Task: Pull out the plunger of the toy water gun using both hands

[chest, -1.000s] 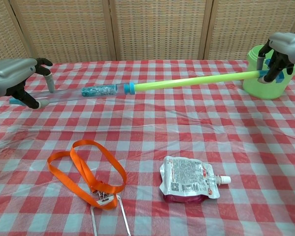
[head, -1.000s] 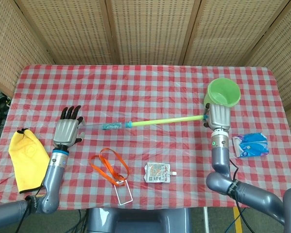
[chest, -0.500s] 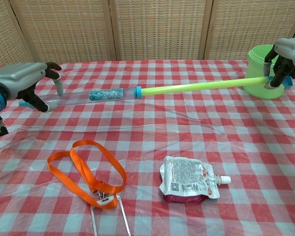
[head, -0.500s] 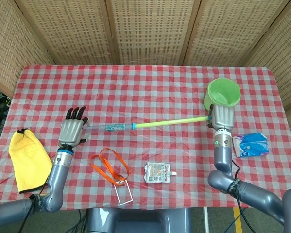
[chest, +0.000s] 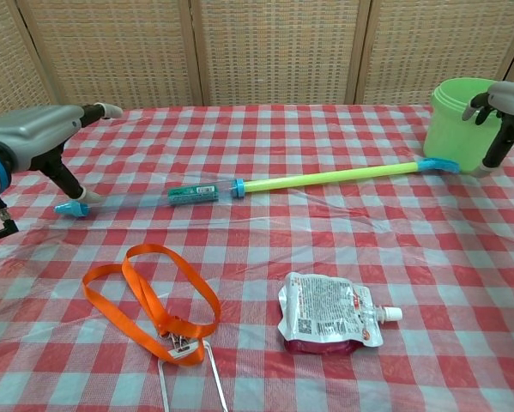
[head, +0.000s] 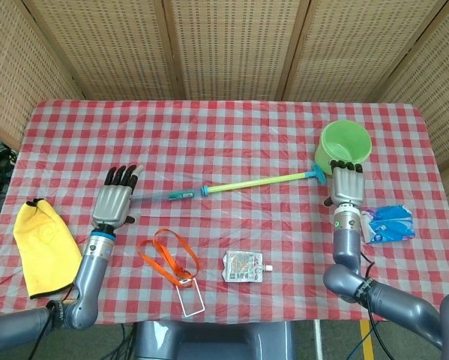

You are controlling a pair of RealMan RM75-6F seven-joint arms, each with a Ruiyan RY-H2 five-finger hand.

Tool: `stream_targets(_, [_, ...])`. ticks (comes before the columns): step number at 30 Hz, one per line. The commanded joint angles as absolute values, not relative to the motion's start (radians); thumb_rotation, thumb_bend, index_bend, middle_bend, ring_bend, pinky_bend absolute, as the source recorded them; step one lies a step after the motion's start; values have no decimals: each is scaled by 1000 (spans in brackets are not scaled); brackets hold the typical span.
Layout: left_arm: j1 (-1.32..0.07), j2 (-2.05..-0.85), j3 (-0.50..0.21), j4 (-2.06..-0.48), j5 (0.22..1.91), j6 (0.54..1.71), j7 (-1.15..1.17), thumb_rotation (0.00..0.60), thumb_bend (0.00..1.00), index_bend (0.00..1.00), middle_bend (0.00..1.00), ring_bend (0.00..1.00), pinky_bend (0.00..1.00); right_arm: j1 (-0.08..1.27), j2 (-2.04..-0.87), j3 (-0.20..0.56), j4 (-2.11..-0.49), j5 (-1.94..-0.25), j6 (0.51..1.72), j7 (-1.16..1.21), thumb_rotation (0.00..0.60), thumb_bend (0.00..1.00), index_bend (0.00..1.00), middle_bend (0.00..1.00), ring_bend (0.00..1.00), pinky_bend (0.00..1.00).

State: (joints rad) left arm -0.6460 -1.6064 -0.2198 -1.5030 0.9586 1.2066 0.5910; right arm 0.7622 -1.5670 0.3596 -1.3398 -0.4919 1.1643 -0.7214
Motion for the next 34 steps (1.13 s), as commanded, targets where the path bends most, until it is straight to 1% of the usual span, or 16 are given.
stream_targets(1, [-632,-1589,-215,-1528,980,1224,570,600,158,15,0,0,0,750,-1557,354,-1365,-528,1179,-695,600,292,190,89,91,116])
stream_targets(4, [-604,-1564,-197,-1564,1032,1257,527,600,158,15,0,0,0,725,-1540,334,-1413,-615,1211,-644,600,285,184,54,48,86])
stream_targets(7, [-565,-1535,-167,-1594,1104,1305,474,600,158,13,0,0,0,687,-1518,295,-1473,-746,1256,-568,600,268,175,15,8,57])
stream_targets(9, [-530,-1511,-135,-1612,1172,1355,439,600,158,5,0,0,0,653,-1501,254,-1506,-861,1293,-506,600,247,139,1,0,42])
stream_targets(11, [-493,-1486,-98,-1623,1249,1410,402,600,153,0,0,0,0,613,-1480,196,-1532,-979,1337,-457,600,206,78,0,0,17])
stream_targets(12, [-478,-1477,-85,-1627,1271,1429,389,600,148,0,0,0,0,598,-1473,173,-1542,-1006,1356,-461,600,182,46,0,0,5])
stream_targets(14, [-436,-1442,-43,-1641,1324,1470,358,600,139,0,0,0,0,555,-1463,120,-1567,-1079,1413,-469,600,151,13,0,0,0])
stream_targets(19, [-355,-1387,22,-1646,1406,1560,351,600,115,0,0,0,0,484,-1452,39,-1581,-1205,1483,-425,600,128,0,0,0,0])
stream_targets(23, [-286,-1359,79,-1629,1474,1642,385,600,102,0,0,0,0,428,-1439,-33,-1534,-1342,1561,-384,600,117,0,0,0,0])
stream_targets(26, [-240,-1342,122,-1622,1518,1681,383,600,100,0,0,0,0,387,-1425,-77,-1492,-1414,1609,-380,600,117,0,0,0,0])
stream_targets(28, [-218,-1337,137,-1614,1536,1699,368,600,100,0,0,0,0,366,-1412,-94,-1485,-1433,1621,-367,600,117,0,0,0,0])
stream_targets(34, [-164,-1333,156,-1584,1541,1714,318,600,100,0,0,0,0,304,-1394,-124,-1471,-1464,1643,-295,600,117,0,0,0,0])
